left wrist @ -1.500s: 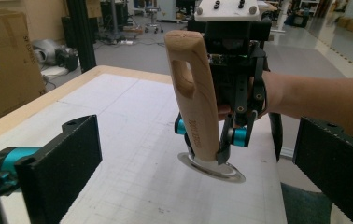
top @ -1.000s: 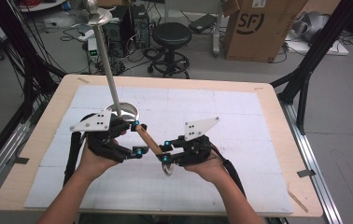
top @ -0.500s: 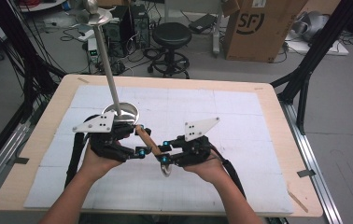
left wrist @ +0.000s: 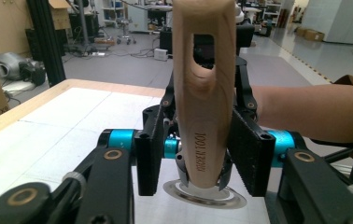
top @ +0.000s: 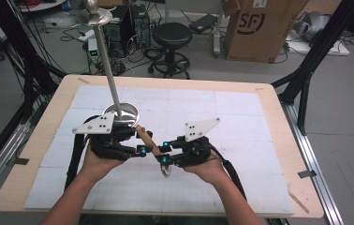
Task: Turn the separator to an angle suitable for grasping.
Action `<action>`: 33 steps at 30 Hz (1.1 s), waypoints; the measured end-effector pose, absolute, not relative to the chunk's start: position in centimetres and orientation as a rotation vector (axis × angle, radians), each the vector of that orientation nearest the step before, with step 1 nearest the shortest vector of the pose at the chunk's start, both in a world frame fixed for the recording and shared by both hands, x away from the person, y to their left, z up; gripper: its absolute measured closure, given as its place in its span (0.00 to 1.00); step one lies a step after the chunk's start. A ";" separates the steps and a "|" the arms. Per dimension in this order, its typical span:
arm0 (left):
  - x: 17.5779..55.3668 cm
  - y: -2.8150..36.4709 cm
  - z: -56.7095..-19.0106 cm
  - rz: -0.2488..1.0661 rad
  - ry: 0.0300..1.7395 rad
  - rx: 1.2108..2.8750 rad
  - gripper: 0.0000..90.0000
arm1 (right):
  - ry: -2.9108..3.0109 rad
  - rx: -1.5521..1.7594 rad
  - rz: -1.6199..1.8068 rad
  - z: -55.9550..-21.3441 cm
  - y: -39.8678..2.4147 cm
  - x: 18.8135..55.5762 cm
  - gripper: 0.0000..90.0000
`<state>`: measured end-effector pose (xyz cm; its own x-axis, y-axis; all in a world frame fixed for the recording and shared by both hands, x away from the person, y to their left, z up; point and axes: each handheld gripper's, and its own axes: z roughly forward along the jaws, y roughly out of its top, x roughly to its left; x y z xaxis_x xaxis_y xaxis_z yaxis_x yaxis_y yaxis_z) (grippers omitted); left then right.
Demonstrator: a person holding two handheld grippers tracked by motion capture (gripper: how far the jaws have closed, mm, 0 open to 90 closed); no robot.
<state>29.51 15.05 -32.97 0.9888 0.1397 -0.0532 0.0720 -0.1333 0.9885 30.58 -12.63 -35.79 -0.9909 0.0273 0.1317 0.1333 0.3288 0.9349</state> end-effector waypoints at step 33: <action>29.4 14.4 -33.2 0.026 0.157 1.697 0.75 | -2.489 -0.135 -1.758 -36.2 -11.9 30.6 0.77</action>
<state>29.36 14.40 -33.20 0.9901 0.1193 -0.0743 0.0891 -0.1240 0.9883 30.61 -11.91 -36.19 -0.9919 0.0191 0.1254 0.1246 0.3328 0.9347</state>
